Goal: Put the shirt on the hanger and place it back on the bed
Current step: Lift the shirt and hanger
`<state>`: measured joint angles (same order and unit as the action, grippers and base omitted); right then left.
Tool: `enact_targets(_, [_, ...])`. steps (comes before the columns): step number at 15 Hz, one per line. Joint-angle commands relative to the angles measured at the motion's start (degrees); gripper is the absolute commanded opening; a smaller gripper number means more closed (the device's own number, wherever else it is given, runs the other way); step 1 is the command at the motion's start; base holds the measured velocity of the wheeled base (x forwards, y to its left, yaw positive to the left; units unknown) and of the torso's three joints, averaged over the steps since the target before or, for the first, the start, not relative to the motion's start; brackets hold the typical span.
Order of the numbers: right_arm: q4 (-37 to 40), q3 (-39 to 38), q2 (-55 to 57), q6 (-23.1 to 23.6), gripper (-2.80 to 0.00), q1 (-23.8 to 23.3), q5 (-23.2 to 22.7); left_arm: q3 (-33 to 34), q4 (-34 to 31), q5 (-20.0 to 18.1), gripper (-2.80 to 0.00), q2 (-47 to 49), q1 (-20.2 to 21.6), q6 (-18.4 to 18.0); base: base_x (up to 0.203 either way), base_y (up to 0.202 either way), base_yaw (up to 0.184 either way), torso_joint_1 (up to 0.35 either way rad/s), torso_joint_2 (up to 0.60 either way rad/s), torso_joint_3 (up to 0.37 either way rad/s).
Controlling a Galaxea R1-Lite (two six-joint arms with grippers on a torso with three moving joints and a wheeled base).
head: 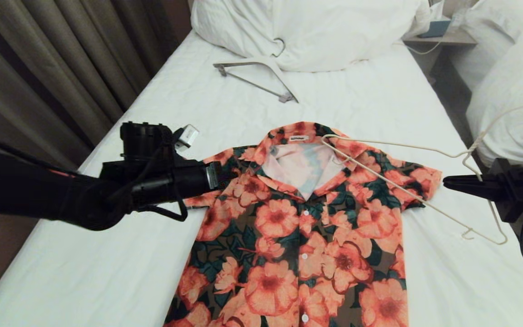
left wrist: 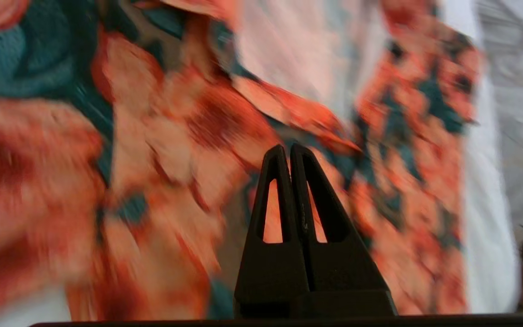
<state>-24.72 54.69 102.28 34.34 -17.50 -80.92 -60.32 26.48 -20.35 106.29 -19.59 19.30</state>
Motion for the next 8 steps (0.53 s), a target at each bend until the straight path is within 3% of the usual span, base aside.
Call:
enact_targets(1, [-0.15,0.06,0.03,0.2,-2.8,-0.55,-0.47,-4.91,0.28,0.89,0.0,8.32,0.25,0.19,0.0,0.0,0.0,0.0,0.0,0.0])
enact_targets(8, [-0.24,0.24,1.66,0.2,-2.8,-1.48,-0.47,-11.48,0.24,2.42,0.0,11.22,1.57,0.3,0.0,0.0,0.0,0.0,0.0,0.0])
